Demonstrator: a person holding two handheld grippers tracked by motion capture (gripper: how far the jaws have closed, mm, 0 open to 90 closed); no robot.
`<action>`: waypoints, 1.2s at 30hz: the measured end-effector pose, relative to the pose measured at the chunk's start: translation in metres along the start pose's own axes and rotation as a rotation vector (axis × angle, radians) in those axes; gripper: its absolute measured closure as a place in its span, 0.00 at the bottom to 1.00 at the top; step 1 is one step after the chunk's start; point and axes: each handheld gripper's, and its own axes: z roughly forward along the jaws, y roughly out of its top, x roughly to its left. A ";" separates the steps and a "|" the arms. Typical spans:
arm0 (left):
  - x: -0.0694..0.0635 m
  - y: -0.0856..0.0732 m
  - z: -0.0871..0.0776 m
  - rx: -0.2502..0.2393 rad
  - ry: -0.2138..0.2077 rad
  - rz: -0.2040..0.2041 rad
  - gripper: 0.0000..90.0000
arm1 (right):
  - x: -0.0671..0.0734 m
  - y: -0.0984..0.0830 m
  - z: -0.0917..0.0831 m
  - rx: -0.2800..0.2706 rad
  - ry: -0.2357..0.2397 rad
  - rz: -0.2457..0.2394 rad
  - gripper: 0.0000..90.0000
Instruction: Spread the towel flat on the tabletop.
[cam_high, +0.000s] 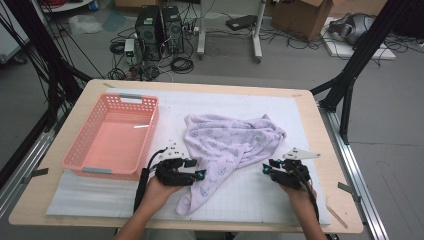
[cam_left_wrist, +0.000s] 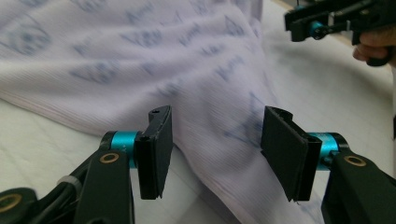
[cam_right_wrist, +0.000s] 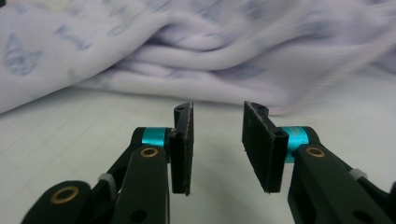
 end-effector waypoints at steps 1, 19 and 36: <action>-0.003 -0.002 0.002 0.011 -0.003 0.001 0.49 | 0.005 0.000 0.005 0.013 0.021 -0.013 0.70; 0.020 -0.002 -0.025 -0.161 0.162 -0.056 0.95 | 0.042 0.039 0.070 0.068 -0.046 -0.084 0.92; 0.020 0.001 -0.021 -0.186 0.176 -0.051 0.95 | -0.015 -0.010 -0.045 0.067 -0.048 -0.017 0.93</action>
